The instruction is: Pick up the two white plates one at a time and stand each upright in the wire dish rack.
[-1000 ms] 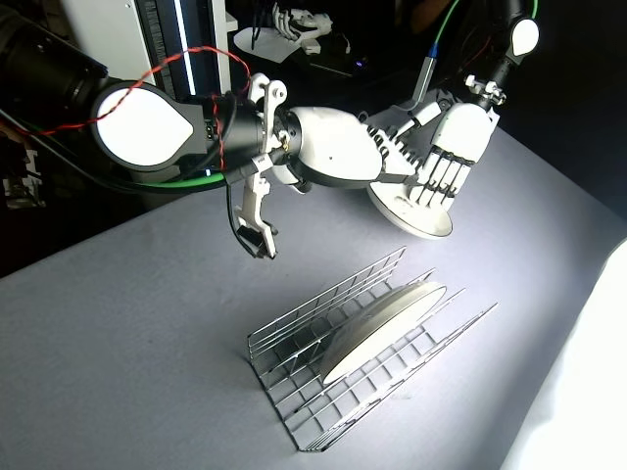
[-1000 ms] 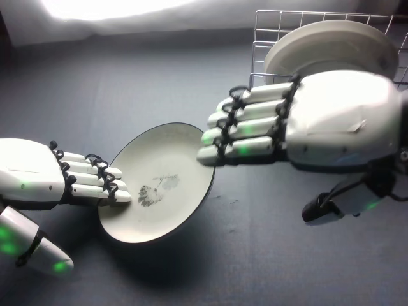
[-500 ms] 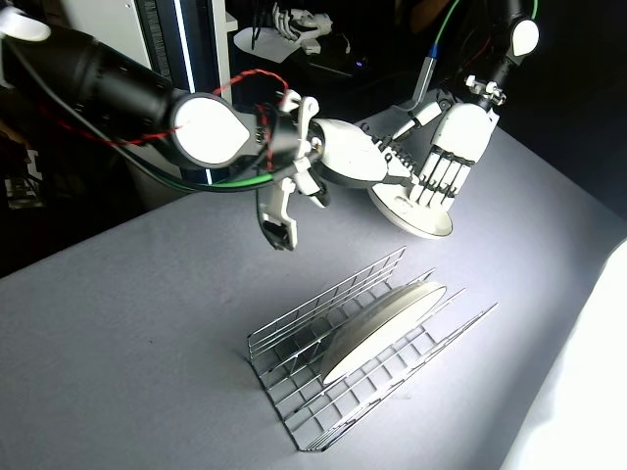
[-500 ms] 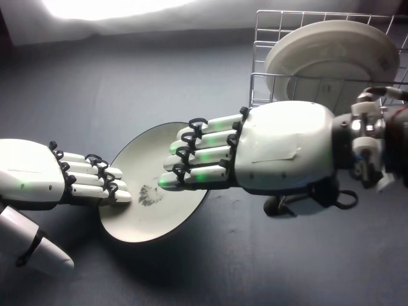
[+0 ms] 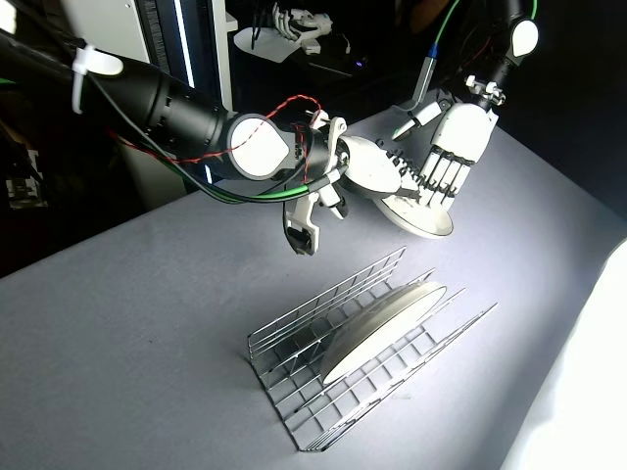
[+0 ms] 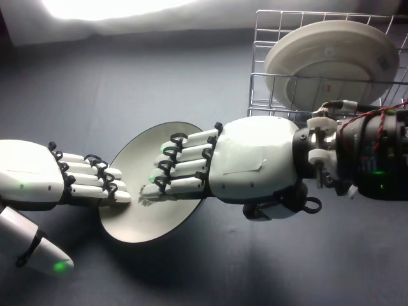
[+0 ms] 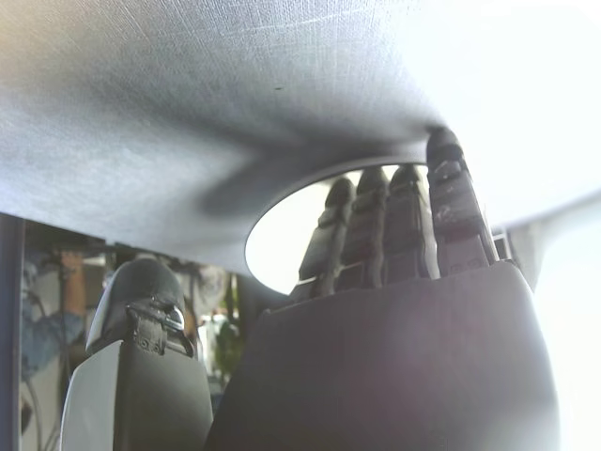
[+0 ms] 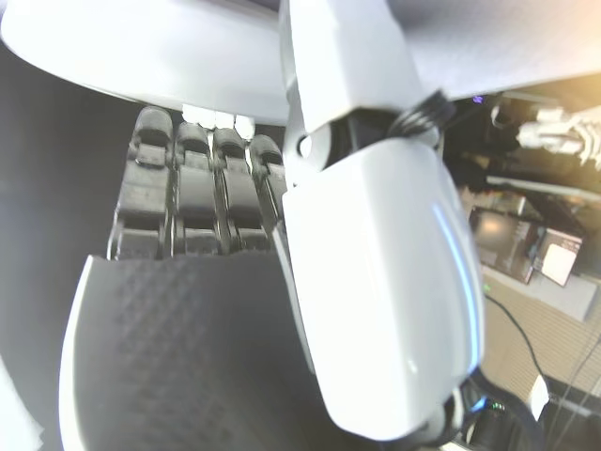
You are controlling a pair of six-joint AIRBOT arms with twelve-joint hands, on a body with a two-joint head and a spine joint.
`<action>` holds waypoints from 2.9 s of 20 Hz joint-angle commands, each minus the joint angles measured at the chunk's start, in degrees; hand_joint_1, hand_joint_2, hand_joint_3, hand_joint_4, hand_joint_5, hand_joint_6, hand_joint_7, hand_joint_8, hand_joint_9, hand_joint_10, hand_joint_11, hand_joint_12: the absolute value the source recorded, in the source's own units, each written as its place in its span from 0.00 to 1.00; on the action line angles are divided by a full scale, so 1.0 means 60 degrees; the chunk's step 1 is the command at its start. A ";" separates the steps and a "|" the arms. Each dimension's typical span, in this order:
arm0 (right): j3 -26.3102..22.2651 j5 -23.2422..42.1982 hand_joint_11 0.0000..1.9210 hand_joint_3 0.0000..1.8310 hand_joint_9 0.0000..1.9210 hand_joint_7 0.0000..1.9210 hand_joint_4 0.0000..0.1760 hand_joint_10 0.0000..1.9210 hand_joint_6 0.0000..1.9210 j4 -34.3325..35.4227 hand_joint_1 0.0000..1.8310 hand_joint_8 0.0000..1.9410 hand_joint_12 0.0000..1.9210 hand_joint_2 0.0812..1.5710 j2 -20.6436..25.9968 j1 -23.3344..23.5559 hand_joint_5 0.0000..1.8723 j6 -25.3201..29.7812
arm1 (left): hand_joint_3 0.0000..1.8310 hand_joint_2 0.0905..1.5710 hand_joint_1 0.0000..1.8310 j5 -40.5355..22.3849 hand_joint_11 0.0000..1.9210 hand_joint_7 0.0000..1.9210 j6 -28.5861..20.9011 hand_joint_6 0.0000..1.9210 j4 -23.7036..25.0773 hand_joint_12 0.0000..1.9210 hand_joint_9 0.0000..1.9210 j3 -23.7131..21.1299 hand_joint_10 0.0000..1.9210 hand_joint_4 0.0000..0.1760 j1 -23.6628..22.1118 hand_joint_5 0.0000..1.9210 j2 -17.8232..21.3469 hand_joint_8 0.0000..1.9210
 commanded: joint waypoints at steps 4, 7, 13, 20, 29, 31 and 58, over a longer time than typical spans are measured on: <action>0.0427 0.0618 0.00 0.00 0.00 0.00 0.00 0.00 0.00 0.0218 0.84 0.00 0.09 0.68 -0.0363 -0.0033 0.00 -0.0066 | 0.00 0.69 0.00 -0.0335 0.00 0.02 -0.0117 0.00 0.0563 0.00 0.00 -0.0026 0.00 0.00 0.0175 0.03 -0.0195 0.00; 0.0873 0.0575 0.00 0.00 0.01 0.00 0.00 0.00 0.00 0.0218 0.89 0.00 0.16 0.67 -0.0745 -0.0031 0.01 -0.0090 | 0.00 0.70 0.00 -0.0335 0.00 0.01 -0.0117 0.00 0.0563 0.00 0.00 0.0012 0.00 0.00 0.0197 0.03 -0.0223 0.00; 0.1555 0.0574 0.00 0.00 0.00 0.00 0.00 0.00 0.00 0.0220 0.95 0.00 0.10 0.70 -0.1457 0.0035 0.00 -0.0127 | 0.00 0.70 0.00 -0.0335 0.00 0.02 -0.0117 0.00 0.0563 0.00 0.00 0.0034 0.00 0.00 0.0196 0.03 -0.0255 0.00; 0.1778 0.0481 0.00 0.01 0.00 0.00 0.00 0.00 0.00 0.0223 0.93 0.00 0.11 0.73 -0.1763 -0.0056 0.00 -0.0152 | 0.00 0.70 0.00 -0.0337 0.00 0.01 -0.0117 0.00 0.0564 0.00 0.00 0.0076 0.00 0.00 0.0186 0.03 -0.0281 0.00; 0.1977 0.0386 0.03 0.00 0.16 0.13 0.00 0.01 0.00 0.0226 1.00 0.00 0.49 0.71 -0.2006 -0.0090 0.13 -0.0166 | 0.00 0.70 0.00 -0.0336 0.00 0.00 -0.0117 0.00 0.0564 0.00 0.00 0.0080 0.00 0.00 0.0190 0.02 -0.0280 0.00; 0.1977 0.0380 0.11 0.00 0.25 0.21 0.00 0.01 0.00 0.0226 0.98 0.00 0.50 0.71 -0.2010 -0.0093 0.21 -0.0166 | 0.00 0.70 0.00 -0.0336 0.00 0.01 -0.0117 0.00 0.0564 0.00 0.00 0.0080 0.00 0.00 0.0190 0.03 -0.0279 0.00; 0.1458 0.1092 0.45 0.00 0.52 0.52 0.00 0.57 0.56 0.0656 0.75 0.48 0.52 0.69 -0.1238 0.0155 0.45 -0.0164 | 0.00 0.70 0.00 -0.0442 0.00 0.02 -0.0119 0.00 0.0126 0.00 0.00 0.0575 0.00 0.00 -0.1574 0.03 0.0380 0.00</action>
